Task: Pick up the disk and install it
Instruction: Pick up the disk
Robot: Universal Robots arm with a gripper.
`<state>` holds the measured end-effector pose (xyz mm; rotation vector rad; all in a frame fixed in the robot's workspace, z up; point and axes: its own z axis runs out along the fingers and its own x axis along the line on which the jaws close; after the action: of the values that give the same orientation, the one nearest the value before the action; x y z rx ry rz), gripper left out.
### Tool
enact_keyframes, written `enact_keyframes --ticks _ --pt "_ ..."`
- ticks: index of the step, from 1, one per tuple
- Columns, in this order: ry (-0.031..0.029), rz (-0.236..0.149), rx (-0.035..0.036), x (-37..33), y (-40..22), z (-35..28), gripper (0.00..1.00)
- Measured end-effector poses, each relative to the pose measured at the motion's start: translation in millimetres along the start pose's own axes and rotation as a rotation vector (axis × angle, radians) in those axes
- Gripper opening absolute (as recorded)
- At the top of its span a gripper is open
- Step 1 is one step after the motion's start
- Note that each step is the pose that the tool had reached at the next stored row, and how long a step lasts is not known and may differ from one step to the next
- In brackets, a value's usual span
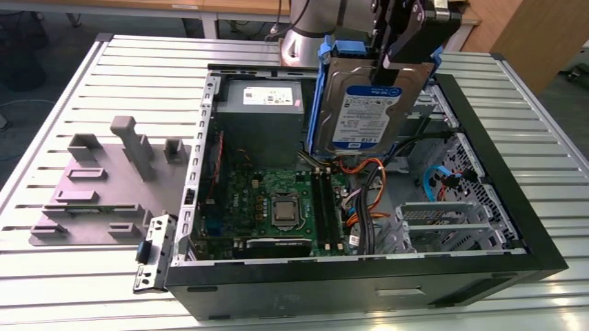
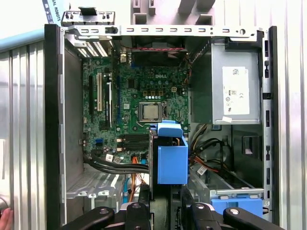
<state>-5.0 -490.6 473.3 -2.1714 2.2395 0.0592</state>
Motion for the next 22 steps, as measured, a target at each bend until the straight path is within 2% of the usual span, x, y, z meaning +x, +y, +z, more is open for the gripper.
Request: enact_keyframes --ticks 22 --pt "0.0001 0.0 0.0 7.5 -0.2 -0.3 0.35"
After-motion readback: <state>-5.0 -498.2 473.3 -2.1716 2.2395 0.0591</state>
